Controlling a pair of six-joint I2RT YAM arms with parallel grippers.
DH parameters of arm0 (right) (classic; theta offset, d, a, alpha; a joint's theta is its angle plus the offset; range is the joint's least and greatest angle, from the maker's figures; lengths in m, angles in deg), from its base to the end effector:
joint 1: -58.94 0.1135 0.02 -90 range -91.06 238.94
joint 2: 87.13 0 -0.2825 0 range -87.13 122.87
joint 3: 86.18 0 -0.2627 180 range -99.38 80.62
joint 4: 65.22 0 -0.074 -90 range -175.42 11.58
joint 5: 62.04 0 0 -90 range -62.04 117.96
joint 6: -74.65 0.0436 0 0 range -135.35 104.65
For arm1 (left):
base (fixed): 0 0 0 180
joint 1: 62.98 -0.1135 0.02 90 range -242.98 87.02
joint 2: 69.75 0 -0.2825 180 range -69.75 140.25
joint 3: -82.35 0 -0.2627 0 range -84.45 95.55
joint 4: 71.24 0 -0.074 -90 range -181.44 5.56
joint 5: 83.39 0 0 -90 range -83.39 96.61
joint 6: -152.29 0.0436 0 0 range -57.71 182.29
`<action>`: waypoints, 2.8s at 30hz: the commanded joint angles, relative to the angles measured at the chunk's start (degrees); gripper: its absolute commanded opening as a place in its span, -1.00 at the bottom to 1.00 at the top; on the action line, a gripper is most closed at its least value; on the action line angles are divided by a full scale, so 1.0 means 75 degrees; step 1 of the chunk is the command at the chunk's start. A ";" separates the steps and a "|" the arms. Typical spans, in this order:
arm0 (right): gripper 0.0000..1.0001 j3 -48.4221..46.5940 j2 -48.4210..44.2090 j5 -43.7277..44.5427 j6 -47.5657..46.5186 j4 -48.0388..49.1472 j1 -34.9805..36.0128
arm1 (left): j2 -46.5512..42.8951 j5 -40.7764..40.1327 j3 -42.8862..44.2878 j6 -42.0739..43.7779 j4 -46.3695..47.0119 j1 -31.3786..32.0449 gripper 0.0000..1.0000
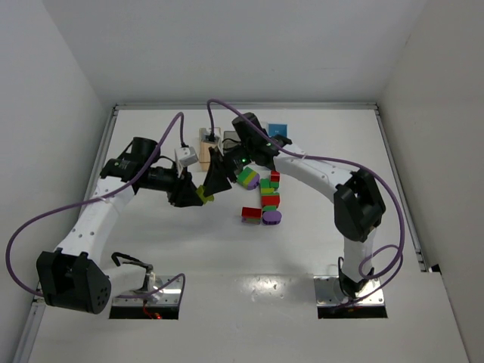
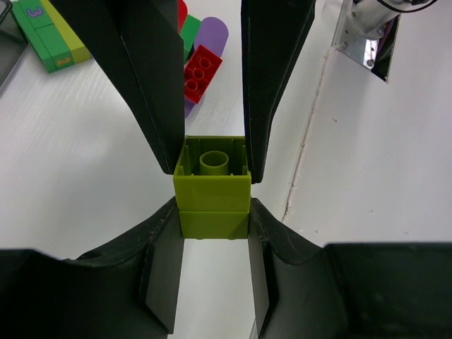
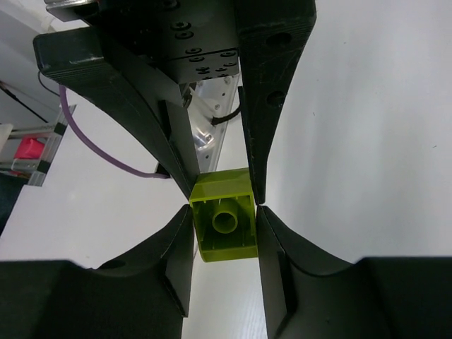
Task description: Sort the legos into containers by color
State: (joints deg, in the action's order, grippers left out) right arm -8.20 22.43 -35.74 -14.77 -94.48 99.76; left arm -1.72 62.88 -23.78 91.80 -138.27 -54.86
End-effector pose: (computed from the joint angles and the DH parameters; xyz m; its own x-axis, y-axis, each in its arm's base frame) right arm 0.3148 0.3236 0.2893 -0.4617 -0.3929 -0.7953 -0.8282 -0.1300 0.5451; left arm 0.2156 -0.0674 0.3162 -0.5208 0.3506 -0.7783 0.8408 0.3682 -0.3968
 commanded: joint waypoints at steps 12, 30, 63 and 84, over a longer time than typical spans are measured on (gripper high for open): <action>-0.68 0.0030 -0.0767 0.0455 -0.0382 -0.0192 -0.1164 | -0.0610 -0.0190 -0.0378 -0.0045 0.0333 0.0042 -1.00; -0.64 -0.0216 -0.0394 0.4670 -0.0194 0.0324 -0.2325 | -0.0306 -0.3787 0.0418 -0.2586 0.2546 0.0042 -1.00; 0.07 -0.1283 0.2102 0.6688 0.0602 0.1038 -0.2466 | 0.2461 -0.5429 0.3126 -0.4065 0.2946 0.0417 -0.97; 0.51 0.0800 -0.1880 0.8705 -0.0768 -0.0306 -0.3272 | 0.6172 -0.5124 0.6123 -0.4451 0.3333 0.2139 -0.97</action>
State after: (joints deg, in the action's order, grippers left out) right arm -6.75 10.91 25.39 -16.89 -92.23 78.47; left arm 40.83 23.75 17.42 60.24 -114.11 -40.32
